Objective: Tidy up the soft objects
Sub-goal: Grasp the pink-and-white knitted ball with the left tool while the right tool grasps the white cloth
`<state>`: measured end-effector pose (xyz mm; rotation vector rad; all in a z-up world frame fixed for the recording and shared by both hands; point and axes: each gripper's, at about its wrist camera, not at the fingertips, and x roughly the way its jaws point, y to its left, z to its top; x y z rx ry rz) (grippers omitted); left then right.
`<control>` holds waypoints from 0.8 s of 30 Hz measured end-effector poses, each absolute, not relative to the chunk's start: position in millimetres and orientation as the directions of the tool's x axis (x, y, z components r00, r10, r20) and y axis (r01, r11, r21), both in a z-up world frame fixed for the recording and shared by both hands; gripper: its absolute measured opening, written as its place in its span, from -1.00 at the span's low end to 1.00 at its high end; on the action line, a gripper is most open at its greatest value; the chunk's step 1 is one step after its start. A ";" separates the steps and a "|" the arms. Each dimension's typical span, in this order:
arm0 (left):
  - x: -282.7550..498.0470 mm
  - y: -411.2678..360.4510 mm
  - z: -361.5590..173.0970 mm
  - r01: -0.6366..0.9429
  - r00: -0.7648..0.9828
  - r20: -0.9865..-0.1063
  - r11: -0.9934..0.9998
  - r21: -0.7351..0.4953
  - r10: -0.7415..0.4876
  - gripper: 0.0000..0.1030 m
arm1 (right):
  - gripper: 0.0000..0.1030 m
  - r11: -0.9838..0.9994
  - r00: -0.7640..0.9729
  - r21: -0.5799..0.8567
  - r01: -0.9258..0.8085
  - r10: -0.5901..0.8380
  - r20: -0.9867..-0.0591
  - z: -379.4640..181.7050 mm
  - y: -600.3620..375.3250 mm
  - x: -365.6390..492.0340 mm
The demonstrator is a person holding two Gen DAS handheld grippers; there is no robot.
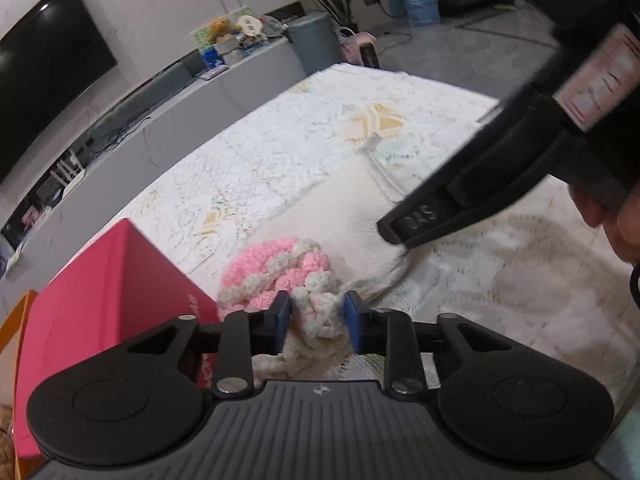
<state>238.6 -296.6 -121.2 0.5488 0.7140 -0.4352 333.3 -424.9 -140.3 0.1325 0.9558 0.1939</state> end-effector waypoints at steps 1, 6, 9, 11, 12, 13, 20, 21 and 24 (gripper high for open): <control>236.7 -294.4 -116.1 0.537 0.687 -0.702 0.782 0.316 -0.188 -0.46 | -0.77 0.976 0.568 0.193 -0.103 0.217 -0.794 -136.2 -425.3 330.6; 217.1 -279.9 -84.2 0.503 0.707 -0.668 0.829 0.246 -0.231 -0.78 | -0.78 0.977 0.603 0.201 -0.070 0.202 -0.772 -108.4 -431.8 305.9; 202.4 -266.6 -69.8 0.496 0.699 -0.661 0.851 0.172 -0.273 -0.79 | -0.78 0.976 0.620 0.210 -0.055 0.198 -0.759 -92.7 -433.1 281.8; 189.9 -257.3 -62.2 0.490 0.700 -0.653 0.860 0.144 -0.290 -0.79 | -0.78 0.975 0.633 0.217 -0.050 0.199 -0.749 -82.6 -431.5 263.1; 186.6 -253.3 -59.8 0.488 0.701 -0.649 0.863 0.135 -0.295 -0.80 | -0.78 0.975 0.637 0.218 -0.049 0.199 -0.745 -78.9 -429.6 254.3; 180.9 -249.0 -57.0 0.486 0.704 -0.644 0.865 0.128 -0.300 -0.80 | -0.78 0.974 0.642 0.220 -0.047 0.198 -0.741 -75.2 -427.8 245.5; 152.0 -209.8 -49.7 0.433 0.743 -0.616 0.889 0.147 -0.261 -0.80 | -0.78 0.958 0.641 0.286 -0.031 0.239 -0.730 -65.5 -408.1 189.5; 149.7 -202.7 -50.7 0.419 0.748 -0.616 0.896 0.147 -0.248 -0.80 | -0.78 0.953 0.636 0.301 -0.029 0.250 -0.730 -66.3 -405.4 183.6; 149.5 -190.8 -60.1 0.388 0.747 -0.629 0.909 0.149 -0.216 -0.80 | -0.78 0.956 0.609 0.294 -0.013 0.241 -0.756 -73.4 -396.3 172.7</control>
